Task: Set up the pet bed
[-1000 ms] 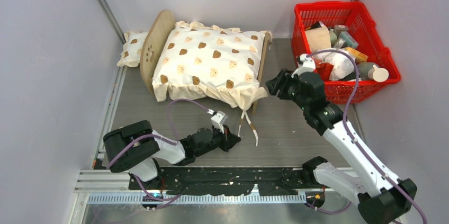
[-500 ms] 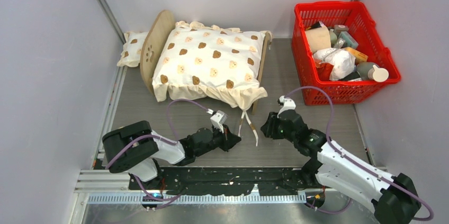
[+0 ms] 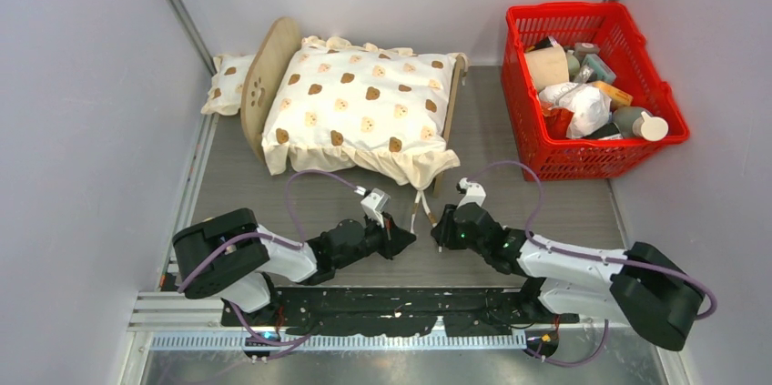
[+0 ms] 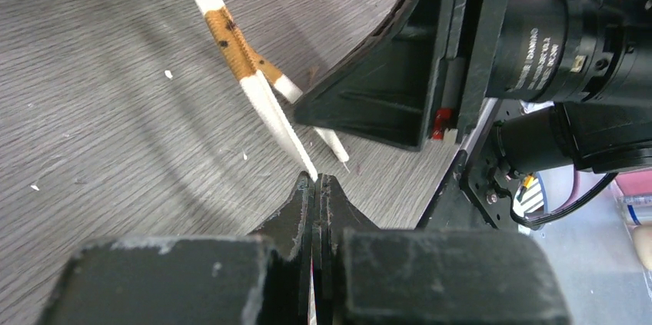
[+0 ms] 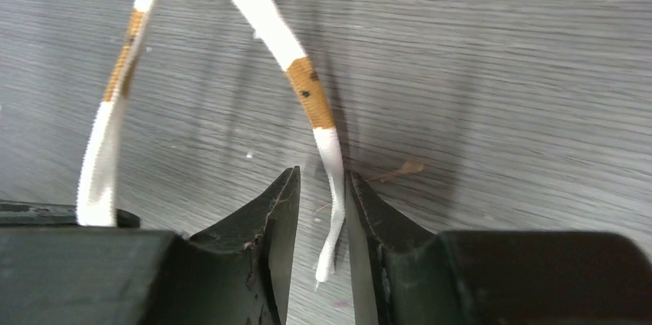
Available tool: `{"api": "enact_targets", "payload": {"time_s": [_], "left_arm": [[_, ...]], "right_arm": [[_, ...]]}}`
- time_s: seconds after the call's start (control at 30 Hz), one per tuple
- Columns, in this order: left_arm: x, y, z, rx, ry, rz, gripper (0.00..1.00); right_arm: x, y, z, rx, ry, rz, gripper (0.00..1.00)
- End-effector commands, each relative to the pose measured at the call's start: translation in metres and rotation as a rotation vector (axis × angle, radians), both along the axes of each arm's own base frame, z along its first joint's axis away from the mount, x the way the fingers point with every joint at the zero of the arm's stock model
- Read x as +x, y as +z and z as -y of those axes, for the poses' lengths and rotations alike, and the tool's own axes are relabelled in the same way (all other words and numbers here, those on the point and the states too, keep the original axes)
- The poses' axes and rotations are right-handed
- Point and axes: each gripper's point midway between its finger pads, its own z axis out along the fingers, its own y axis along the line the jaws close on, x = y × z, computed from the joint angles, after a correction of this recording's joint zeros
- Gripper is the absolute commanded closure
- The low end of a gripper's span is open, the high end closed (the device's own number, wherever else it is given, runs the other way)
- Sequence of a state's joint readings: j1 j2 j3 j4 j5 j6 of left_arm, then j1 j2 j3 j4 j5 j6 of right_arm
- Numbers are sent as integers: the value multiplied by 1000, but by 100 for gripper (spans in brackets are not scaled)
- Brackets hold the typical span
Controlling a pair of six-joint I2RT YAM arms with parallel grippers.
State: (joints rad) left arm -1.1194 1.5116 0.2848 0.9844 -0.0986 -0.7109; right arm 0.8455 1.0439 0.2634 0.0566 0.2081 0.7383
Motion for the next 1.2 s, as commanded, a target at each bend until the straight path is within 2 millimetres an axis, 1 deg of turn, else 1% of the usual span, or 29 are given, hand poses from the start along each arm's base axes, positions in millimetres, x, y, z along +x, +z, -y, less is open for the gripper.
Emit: {"api": "enact_targets", "payload": {"time_s": [0.0,0.03,0.07,0.13,0.17,0.23,0.27,0.3,0.33,0.37,0.4,0.43,0.5,0.57,0.67,0.7,0.83,0.87,0.9,0.93,0.97,1.0,1.03,1.07,1.17], "left_arm": [[-1,26,9,-95,-12,25,100],[-2,28,10,-101,-14,25,100],[-3,29,10,-105,-16,24,100],[-4,31,7,-113,-9,30,100],[-4,31,5,-112,-7,37,100],[-5,29,2,-101,-5,42,100],[-5,28,1,-99,-5,42,100],[-5,27,2,-96,-8,40,100],[-5,26,3,-95,-10,37,100],[-6,25,4,-93,-16,35,100],[-6,24,6,-93,-21,32,100],[-6,23,8,-93,-24,30,100],[-6,19,9,-86,-26,26,100],[-5,18,11,-85,-24,25,100],[-5,14,11,-76,-24,22,100],[-5,14,12,-75,-24,21,100],[-5,8,13,-59,-28,20,100],[-6,7,14,-57,-30,18,100],[-6,6,15,-52,-35,18,100],[-6,5,16,-50,-38,18,100],[-7,4,17,-49,-43,17,100],[-7,3,19,-46,-48,16,100],[-7,3,20,-45,-51,18,100],[-7,2,19,-41,-47,19,100],[-6,-2,17,-26,-42,24,100]], "right_arm": [[10,21,-46,157,7,53,67],[10,24,-56,175,22,58,68],[8,28,-73,210,62,66,68],[6,31,-95,261,108,54,68],[6,31,-98,266,118,55,68],[7,33,-94,267,102,72,68],[5,28,-87,258,86,67,69],[6,27,-76,231,54,75,67],[6,26,-69,209,35,76,66],[7,26,-55,157,-3,78,62],[7,27,-49,138,-18,82,59],[7,32,-38,112,-45,90,56],[8,41,-26,89,-78,106,55],[9,51,-20,93,-100,119,54],[8,61,-21,133,-100,132,52],[10,70,-26,176,-99,151,50],[16,88,-41,256,-81,186,48],[17,87,-43,248,-78,183,47],[19,91,-46,250,-76,188,47],[19,86,-48,234,-69,176,47],[21,88,-51,234,-65,175,47],[21,83,-54,222,-56,159,46],[23,84,-58,225,-51,157,46],[24,82,-62,219,-43,146,46],[25,76,-65,189,-26,131,46]]}}
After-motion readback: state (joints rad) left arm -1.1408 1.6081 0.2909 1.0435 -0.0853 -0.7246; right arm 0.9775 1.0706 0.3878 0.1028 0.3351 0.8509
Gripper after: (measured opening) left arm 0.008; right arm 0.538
